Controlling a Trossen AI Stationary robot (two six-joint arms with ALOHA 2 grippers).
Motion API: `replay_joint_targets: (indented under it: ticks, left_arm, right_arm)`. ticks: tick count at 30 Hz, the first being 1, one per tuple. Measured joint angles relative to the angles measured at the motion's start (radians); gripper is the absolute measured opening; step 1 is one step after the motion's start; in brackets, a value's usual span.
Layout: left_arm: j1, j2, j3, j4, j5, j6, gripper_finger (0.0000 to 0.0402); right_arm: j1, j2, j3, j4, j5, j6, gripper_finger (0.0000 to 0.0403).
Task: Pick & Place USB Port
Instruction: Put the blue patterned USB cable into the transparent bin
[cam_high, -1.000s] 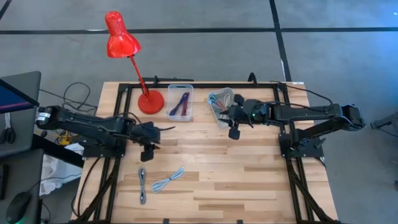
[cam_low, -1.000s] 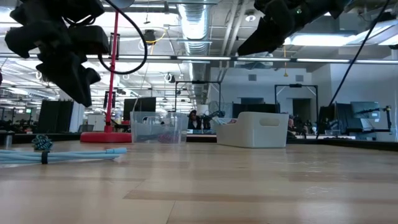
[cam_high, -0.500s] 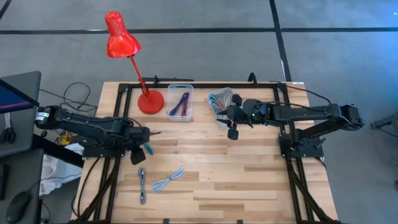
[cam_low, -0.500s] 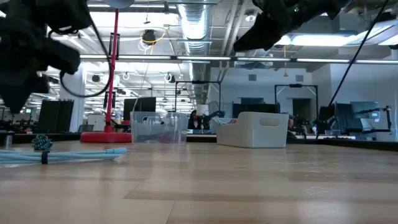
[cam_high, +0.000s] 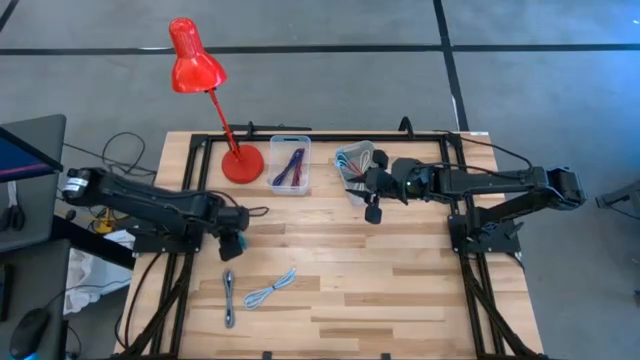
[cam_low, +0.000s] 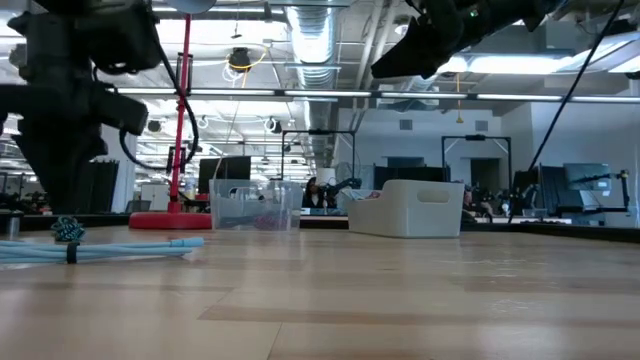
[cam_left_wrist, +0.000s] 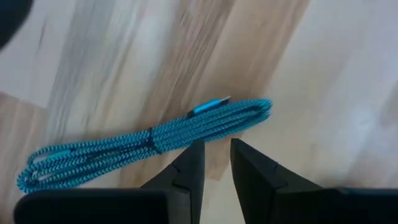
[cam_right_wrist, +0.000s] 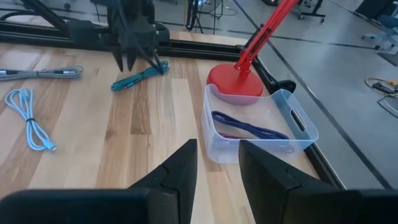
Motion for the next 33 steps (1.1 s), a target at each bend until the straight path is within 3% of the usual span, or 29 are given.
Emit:
replay_joint_targets:
  ticks: [10,16,33]
  left_arm:
    - [-0.001,0.171,0.000,0.023,-0.013,0.001,0.0076]
    - [-0.001,0.172,0.000,0.164,-0.060,0.032,0.0076]
    - [-0.001,0.172,0.000,0.257,-0.124,0.117,0.0076]
  right_arm:
    - [0.000,0.000,0.000,-0.002,0.000,-0.001,0.0111]
    - [0.000,0.000,0.000,-0.005,0.000,-0.001,0.0111]
    - [0.000,0.000,0.000,-0.014,0.001,-0.002,0.0111]
